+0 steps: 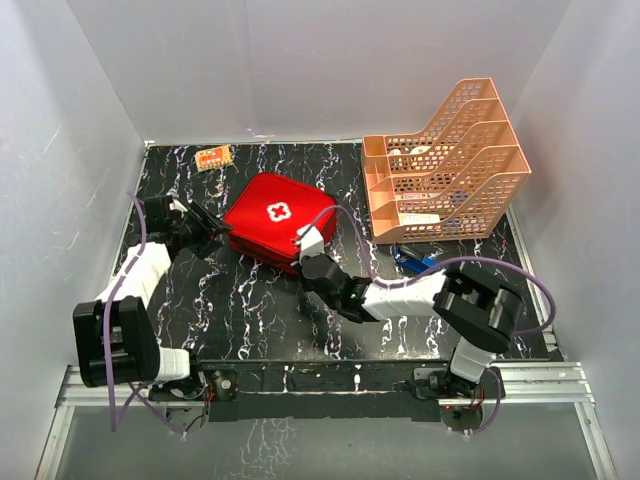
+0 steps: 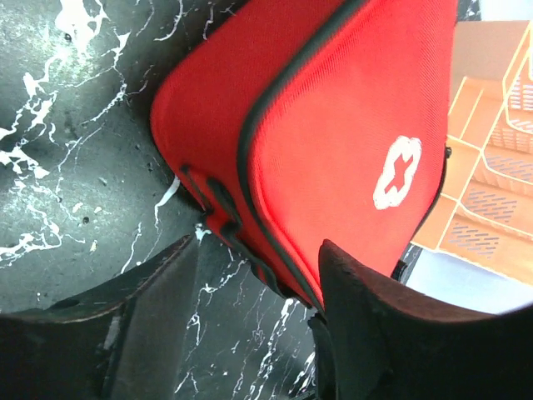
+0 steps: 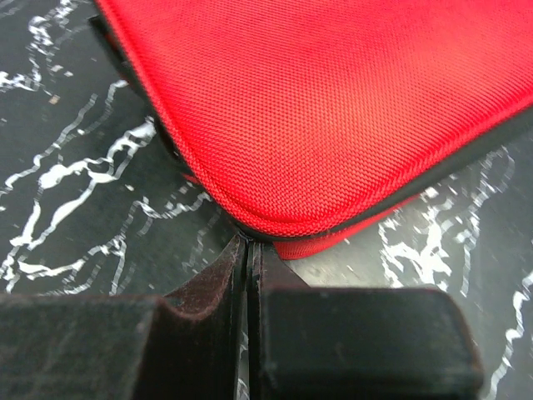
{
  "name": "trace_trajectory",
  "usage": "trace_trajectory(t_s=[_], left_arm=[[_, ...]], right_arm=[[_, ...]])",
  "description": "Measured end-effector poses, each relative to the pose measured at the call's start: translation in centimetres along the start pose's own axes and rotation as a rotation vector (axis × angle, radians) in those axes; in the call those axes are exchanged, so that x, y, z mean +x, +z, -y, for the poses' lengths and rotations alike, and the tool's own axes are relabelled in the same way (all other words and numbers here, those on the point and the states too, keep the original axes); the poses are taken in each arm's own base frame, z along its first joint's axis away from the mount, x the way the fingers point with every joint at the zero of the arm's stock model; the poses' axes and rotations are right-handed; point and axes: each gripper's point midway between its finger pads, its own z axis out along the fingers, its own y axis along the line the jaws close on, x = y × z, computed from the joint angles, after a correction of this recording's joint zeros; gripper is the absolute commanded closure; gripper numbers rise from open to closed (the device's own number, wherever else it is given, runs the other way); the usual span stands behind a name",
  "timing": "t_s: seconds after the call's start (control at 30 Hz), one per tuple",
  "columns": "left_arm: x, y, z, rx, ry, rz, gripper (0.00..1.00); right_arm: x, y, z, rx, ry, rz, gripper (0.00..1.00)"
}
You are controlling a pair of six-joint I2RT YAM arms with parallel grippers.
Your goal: Organize the medicine kit
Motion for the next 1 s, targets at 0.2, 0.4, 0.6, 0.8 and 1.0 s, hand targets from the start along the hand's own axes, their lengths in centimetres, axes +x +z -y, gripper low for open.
trace_trajectory(t_s=[0.2,0.4,0.6,0.8,1.0], left_arm=[[1.2,-1.0,0.5,0.065,0.010,0.001,0.35],[2.9,0.4,1.0,0.147,-0.027,-0.085,0.39],[3.2,1.8,1.8,0.170,-0.036,-0.097,0.47],[2.5,2.1,2.4,0.175,-0.049,-0.054,0.82],[2.6,2.3,1.7,0.131,-0.086,-0.050,1.00]], right_arm=[[-1.2,2.5,-3.5,-0.089,-0.004,0.017,1.00],[-1.3,2.9,-4.6,-0.114,-0.004,0.026,1.00],[-1.2,2.7,-4.5,-0.092,-0.006,0.031,1.00],[-1.1,2.5,-4.3,-0.065,-0.008,0.041,1.00],[-0.8,2.2,-4.1,-0.033,-0.008,0.046,1.00]])
